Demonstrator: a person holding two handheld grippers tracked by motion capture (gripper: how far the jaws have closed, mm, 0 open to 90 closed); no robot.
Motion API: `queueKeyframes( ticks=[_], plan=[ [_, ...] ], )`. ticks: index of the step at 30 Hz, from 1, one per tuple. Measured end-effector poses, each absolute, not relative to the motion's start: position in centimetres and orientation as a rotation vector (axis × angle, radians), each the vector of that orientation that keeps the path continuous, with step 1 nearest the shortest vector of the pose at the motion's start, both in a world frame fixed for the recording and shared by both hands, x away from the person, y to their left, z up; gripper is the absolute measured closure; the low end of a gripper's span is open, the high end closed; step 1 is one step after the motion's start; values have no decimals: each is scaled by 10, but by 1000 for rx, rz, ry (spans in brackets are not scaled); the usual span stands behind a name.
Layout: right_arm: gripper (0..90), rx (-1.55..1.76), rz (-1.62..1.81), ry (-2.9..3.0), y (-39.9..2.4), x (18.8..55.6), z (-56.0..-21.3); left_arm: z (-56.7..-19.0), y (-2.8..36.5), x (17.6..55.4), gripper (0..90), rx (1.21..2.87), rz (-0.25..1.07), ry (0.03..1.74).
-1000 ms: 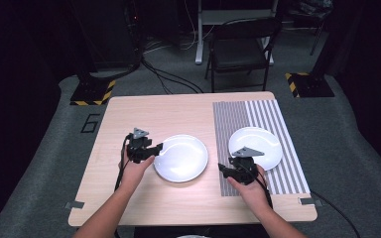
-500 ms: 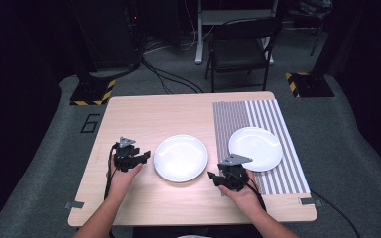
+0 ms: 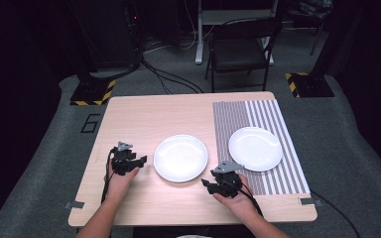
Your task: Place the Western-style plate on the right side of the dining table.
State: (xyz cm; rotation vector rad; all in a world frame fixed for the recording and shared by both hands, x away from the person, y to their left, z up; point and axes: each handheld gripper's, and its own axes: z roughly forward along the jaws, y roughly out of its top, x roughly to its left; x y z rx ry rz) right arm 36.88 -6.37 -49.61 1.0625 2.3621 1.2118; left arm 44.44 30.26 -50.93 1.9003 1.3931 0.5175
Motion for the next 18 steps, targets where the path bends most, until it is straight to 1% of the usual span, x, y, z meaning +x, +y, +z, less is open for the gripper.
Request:
queueKeyframes(
  ticks=[3, 18],
  plan=[
    [479, 1036, 1199, 2381, -61, 368, -501, -512, 302, 445, 457, 1927, 538, 1384],
    [480, 1070, 1164, 2377, -64, 373, -513, -518, 301, 450, 450, 1940, 498, 1384]
  ],
)
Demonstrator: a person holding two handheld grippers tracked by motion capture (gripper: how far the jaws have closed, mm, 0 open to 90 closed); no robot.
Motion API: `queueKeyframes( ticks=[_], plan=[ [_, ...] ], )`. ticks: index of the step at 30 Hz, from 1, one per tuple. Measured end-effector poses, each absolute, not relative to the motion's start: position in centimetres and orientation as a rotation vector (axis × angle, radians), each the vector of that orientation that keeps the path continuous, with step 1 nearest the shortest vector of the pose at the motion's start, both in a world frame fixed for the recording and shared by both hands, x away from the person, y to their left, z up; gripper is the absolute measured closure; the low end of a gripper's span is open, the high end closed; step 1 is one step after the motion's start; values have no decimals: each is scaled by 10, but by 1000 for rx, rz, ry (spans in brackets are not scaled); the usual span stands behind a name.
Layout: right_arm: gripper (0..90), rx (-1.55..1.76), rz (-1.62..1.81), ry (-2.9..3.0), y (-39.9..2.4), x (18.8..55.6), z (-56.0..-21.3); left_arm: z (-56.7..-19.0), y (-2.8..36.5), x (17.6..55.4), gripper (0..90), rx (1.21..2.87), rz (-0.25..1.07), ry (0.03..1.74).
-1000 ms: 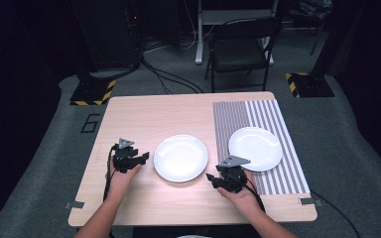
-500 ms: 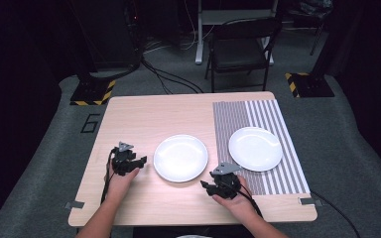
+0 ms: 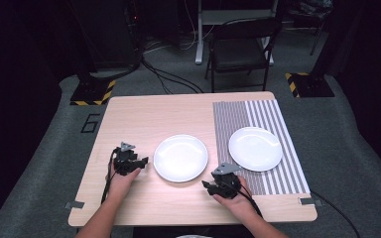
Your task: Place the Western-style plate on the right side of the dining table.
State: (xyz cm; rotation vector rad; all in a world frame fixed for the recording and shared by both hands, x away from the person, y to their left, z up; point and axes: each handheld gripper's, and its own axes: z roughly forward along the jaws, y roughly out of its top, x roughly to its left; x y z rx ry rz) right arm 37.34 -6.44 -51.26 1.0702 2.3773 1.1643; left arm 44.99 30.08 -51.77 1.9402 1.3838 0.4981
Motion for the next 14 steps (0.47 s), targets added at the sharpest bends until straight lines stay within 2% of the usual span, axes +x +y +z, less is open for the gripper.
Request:
queueKeyframes(
  ticks=[14],
  plan=[
    [468, 1072, 1137, 2360, -70, 376, -519, -520, 303, 455, 422, 1915, 487, 1399]
  ],
)
